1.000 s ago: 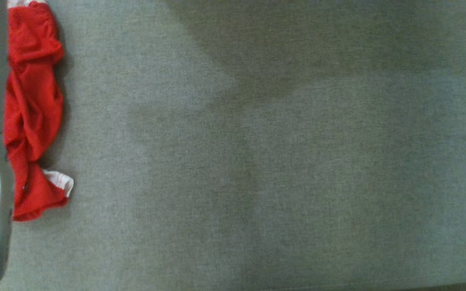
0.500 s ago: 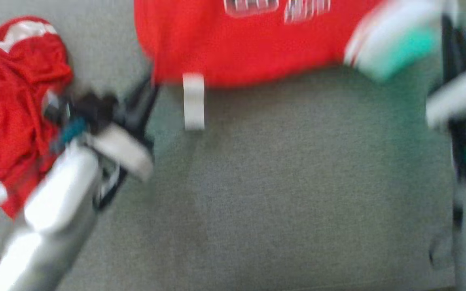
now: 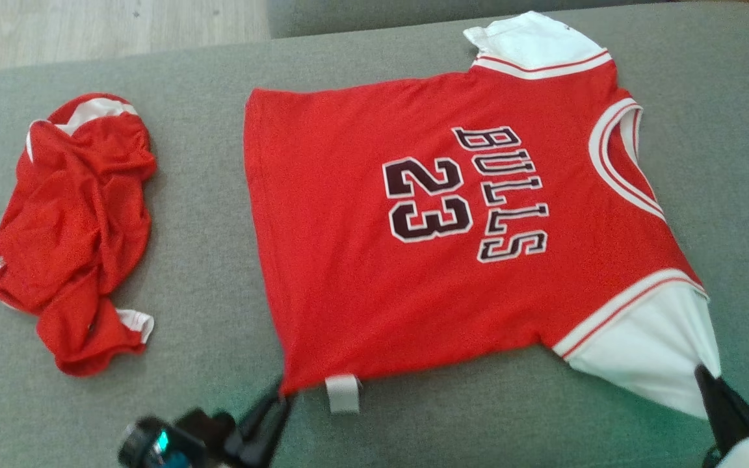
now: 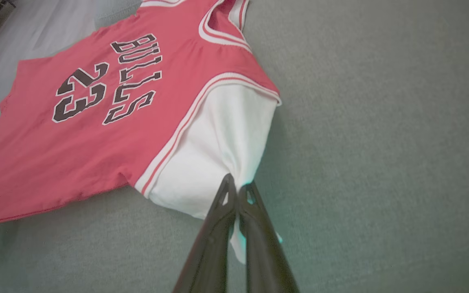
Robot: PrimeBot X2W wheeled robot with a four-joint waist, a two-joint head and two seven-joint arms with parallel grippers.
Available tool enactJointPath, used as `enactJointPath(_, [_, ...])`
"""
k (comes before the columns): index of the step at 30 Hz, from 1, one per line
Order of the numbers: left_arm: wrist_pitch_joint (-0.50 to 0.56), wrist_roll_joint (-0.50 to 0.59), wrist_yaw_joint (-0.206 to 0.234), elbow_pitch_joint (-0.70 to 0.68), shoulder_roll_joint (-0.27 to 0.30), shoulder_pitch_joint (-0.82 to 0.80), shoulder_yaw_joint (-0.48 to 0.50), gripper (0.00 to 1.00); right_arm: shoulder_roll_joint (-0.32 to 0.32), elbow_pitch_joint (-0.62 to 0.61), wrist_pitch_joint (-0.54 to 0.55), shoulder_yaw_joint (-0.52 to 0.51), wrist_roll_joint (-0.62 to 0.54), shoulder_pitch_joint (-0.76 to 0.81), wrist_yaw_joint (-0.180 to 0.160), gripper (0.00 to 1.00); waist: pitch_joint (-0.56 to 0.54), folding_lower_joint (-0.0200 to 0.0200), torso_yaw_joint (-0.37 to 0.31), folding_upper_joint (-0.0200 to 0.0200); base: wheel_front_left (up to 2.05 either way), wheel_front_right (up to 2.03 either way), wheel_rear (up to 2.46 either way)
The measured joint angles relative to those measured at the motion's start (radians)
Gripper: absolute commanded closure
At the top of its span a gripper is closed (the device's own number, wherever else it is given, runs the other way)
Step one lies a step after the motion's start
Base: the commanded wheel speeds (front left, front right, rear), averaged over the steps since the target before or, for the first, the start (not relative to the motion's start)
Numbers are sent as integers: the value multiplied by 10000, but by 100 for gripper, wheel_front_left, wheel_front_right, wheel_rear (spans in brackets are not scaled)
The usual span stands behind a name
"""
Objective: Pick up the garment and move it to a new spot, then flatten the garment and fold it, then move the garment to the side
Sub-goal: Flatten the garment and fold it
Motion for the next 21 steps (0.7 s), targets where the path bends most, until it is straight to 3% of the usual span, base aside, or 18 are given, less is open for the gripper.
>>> enactJointPath(2, [244, -151, 265, -550, 75, 602, -98, 100, 136, -332, 167, -113, 105, 511, 0, 100, 52, 4, 17, 0, 0, 0, 0])
enactJointPath(5, [711, -341, 290, -1035, 211, 802, -222, 100, 174, -506, 428, -276, 199, 500, 0, 100, 133, 5, 18, 0, 0, 0, 0])
enactJointPath(11, [1983, -1151, -414, -1204, 621, -273, -4, 100, -2, -213, 1843, 196, 117, -1192, 0, 100, 402, 6, 24, 0, 0, 0, 0])
enactJointPath(15, [2995, -1988, -903, -1177, 596, -1593, 314, 100, -522, 265, 2750, 276, 113, -2871, 0, 100, 648, 7, 131, 0, 0, 0, 0])
enactJointPath(21, [4088, -2685, -1379, -240, 360, -2823, 424, 100, -654, 1127, 3509, 355, 86, -4588, 0, 100, 1156, 8, 303, 0, 0, 0, 0])
